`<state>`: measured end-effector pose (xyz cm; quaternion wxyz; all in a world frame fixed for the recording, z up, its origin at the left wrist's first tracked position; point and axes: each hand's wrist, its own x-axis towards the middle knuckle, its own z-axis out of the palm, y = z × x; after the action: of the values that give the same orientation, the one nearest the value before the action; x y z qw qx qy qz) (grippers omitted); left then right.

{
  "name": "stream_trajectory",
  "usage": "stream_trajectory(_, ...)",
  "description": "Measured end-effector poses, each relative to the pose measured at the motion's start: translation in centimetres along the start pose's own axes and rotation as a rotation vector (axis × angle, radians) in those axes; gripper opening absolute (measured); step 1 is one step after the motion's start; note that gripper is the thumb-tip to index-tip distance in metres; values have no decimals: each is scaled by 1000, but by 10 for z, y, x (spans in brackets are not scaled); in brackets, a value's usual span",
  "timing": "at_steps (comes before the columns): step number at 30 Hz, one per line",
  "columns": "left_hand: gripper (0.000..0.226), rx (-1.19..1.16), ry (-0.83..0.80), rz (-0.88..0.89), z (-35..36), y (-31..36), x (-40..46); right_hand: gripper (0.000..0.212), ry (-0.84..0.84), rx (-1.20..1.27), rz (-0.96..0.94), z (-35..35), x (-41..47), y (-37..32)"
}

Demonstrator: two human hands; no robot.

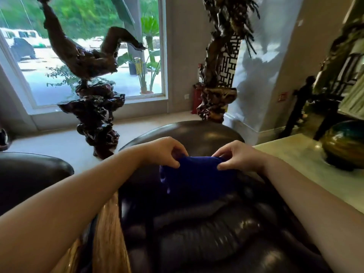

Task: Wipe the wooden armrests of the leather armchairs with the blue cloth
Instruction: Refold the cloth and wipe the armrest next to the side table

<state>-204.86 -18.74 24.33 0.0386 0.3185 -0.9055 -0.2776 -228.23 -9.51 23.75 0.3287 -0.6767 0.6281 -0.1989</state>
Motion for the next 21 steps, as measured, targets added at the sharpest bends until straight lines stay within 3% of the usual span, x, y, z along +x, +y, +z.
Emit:
stream_trajectory(10,34,-148,-135,160,105,209,79,23,96,-96,99,-122,-207,115)
stream_trajectory(21,33,-138,-173,248,134,278,215,22,177,-82,163,-215,-218,229)
